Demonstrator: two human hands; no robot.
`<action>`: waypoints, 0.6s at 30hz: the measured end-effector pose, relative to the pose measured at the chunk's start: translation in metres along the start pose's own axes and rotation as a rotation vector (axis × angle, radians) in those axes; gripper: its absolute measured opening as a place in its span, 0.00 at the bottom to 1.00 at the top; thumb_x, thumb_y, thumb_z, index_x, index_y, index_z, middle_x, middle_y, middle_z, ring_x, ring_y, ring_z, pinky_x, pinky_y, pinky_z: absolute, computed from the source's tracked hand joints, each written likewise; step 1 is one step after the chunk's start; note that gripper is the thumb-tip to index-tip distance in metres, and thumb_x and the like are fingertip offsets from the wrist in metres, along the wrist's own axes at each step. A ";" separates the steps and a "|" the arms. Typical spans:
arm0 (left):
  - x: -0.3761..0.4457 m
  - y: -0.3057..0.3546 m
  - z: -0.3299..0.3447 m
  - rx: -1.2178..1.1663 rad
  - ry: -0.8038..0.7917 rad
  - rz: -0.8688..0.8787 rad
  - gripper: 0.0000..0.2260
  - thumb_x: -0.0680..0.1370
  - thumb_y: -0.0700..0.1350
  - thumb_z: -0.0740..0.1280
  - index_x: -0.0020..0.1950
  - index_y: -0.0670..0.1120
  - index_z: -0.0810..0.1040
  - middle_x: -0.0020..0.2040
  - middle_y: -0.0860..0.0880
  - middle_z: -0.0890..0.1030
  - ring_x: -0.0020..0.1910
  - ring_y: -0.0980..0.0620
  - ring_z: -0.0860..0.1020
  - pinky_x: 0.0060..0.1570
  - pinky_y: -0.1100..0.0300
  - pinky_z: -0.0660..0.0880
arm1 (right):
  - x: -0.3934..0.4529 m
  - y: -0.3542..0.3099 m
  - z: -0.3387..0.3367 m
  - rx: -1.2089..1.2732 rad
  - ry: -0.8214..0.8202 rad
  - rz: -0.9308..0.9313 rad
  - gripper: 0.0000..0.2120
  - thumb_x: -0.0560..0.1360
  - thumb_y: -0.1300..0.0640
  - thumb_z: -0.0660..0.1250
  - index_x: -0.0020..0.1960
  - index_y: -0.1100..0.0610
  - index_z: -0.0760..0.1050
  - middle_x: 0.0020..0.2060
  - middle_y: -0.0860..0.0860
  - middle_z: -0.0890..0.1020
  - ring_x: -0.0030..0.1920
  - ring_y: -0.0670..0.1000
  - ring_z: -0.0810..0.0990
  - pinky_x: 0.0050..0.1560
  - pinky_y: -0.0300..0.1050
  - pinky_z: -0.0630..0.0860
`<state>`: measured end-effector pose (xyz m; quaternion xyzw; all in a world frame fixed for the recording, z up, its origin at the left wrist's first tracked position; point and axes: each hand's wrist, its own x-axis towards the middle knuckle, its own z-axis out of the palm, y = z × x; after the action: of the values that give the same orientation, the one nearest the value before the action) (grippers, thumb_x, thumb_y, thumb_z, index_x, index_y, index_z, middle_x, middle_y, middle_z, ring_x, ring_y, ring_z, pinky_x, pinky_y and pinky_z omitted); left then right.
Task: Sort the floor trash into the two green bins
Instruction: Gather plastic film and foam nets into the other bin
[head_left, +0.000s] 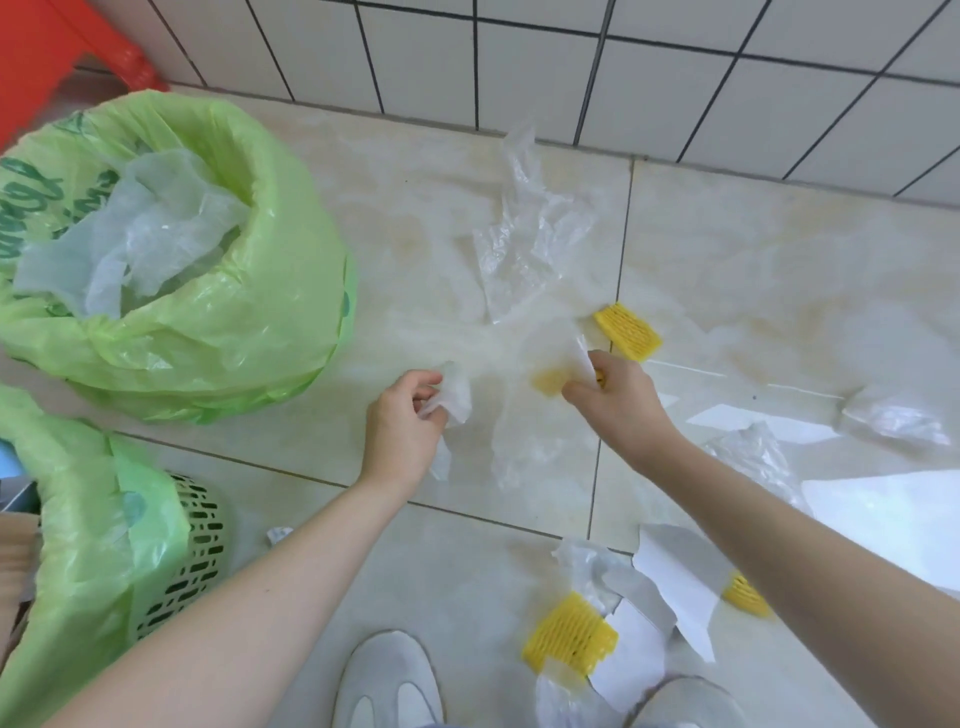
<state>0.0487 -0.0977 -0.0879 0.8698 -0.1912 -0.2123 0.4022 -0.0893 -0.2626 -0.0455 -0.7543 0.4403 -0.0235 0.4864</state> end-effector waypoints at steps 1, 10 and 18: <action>0.007 0.006 0.005 0.015 -0.011 0.032 0.11 0.72 0.35 0.68 0.53 0.43 0.81 0.45 0.47 0.83 0.44 0.49 0.79 0.42 0.64 0.71 | 0.006 0.002 -0.009 -0.009 0.034 0.011 0.04 0.72 0.63 0.61 0.39 0.59 0.74 0.29 0.49 0.68 0.30 0.50 0.65 0.24 0.34 0.60; 0.077 0.073 0.035 0.522 -0.259 0.428 0.09 0.76 0.38 0.62 0.53 0.41 0.78 0.59 0.45 0.74 0.59 0.44 0.67 0.57 0.53 0.69 | 0.061 0.033 -0.049 -0.499 -0.005 -0.052 0.09 0.76 0.58 0.64 0.51 0.59 0.80 0.66 0.54 0.70 0.64 0.59 0.65 0.63 0.41 0.60; 0.110 0.093 0.056 0.743 -0.429 0.495 0.10 0.80 0.40 0.58 0.59 0.41 0.72 0.79 0.49 0.51 0.77 0.49 0.51 0.67 0.49 0.64 | 0.077 0.057 -0.043 -0.562 0.004 -0.010 0.02 0.75 0.54 0.62 0.44 0.51 0.72 0.61 0.56 0.74 0.64 0.61 0.67 0.61 0.50 0.64</action>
<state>0.0965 -0.2442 -0.0718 0.8196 -0.5332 -0.2023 0.0550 -0.0987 -0.3546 -0.0962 -0.8617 0.4267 0.0958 0.2573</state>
